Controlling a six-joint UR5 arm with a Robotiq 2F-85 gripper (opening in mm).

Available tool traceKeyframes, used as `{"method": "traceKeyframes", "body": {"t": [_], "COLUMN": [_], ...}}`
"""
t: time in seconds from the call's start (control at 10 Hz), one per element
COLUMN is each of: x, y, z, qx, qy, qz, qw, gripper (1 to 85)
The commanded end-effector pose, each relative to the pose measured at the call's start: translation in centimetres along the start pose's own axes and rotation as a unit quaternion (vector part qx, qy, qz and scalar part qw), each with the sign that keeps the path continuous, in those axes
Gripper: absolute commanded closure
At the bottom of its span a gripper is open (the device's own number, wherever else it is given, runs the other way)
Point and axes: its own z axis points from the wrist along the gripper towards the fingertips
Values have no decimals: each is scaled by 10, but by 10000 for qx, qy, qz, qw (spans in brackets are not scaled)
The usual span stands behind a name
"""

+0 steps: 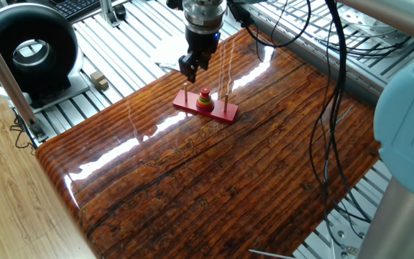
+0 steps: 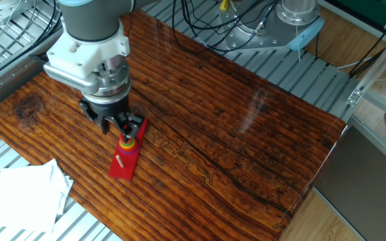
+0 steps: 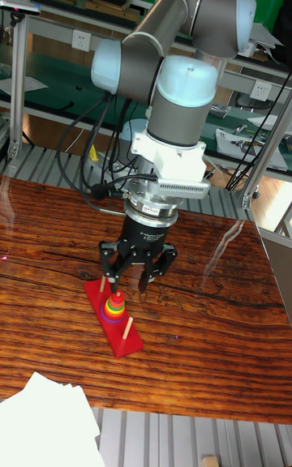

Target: Take out one Hanoi block and throw it aside

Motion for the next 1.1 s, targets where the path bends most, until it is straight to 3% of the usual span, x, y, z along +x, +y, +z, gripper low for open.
{"method": "traceKeyframes", "body": {"t": [0.0,0.2,0.4,0.5,1.0], "x": [9,10,17,20,21], "y": [-2,-4,4,4,4], "z": [25,28,27,28,37], "qx": [61,92,-59,-47,-11], "qy": [57,56,177,234,295], "qz": [83,149,292,352,418], "qw": [9999,9998,9994,9991,9987], "gripper": [77,123,183,213,253]}}
